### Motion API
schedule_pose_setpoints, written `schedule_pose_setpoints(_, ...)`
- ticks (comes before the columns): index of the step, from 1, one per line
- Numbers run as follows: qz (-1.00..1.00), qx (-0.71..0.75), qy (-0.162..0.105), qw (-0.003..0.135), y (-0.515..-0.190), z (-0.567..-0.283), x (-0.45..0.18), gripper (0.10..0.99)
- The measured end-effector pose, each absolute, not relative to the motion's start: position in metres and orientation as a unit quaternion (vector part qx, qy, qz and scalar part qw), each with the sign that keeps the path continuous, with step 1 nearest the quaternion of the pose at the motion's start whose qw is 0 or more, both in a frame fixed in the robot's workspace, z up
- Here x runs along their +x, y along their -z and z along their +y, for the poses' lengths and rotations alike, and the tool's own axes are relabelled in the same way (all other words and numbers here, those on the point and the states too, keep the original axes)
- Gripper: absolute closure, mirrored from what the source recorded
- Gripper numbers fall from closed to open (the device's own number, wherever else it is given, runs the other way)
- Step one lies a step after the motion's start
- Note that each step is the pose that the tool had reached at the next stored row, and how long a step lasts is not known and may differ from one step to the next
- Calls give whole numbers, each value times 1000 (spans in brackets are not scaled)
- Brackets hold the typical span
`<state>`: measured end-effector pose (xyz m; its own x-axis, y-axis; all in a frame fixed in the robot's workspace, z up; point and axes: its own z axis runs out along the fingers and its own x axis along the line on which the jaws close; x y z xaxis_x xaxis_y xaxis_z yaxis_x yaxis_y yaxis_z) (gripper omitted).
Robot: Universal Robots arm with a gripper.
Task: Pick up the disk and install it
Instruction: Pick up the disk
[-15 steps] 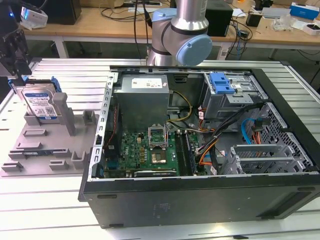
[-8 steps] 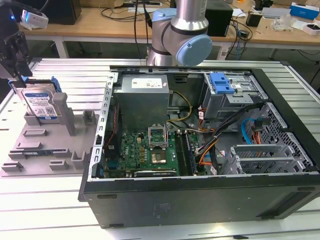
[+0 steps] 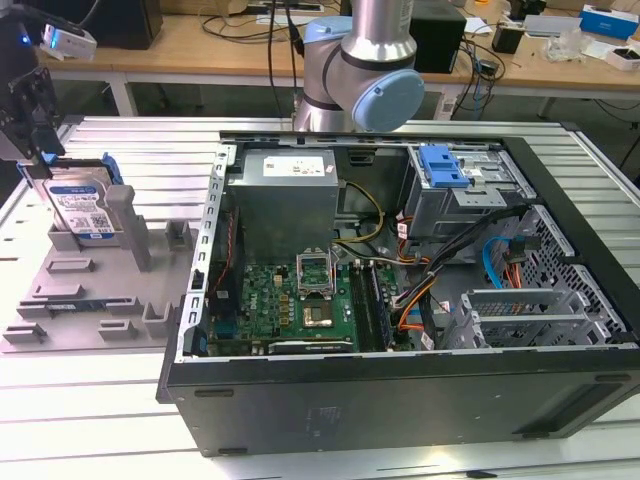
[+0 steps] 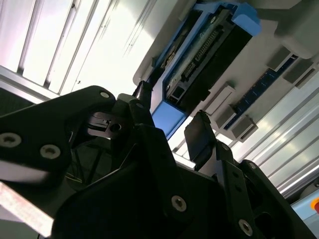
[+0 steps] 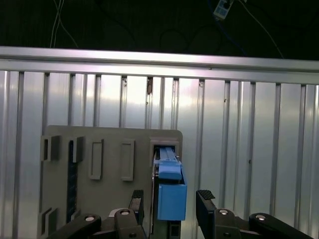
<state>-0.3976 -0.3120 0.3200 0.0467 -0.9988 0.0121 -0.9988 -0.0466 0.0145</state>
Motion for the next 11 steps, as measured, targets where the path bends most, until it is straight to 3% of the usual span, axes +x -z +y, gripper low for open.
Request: schedule_pose_setpoints(11,-690,723,1,9,-311,-312,-398,545)
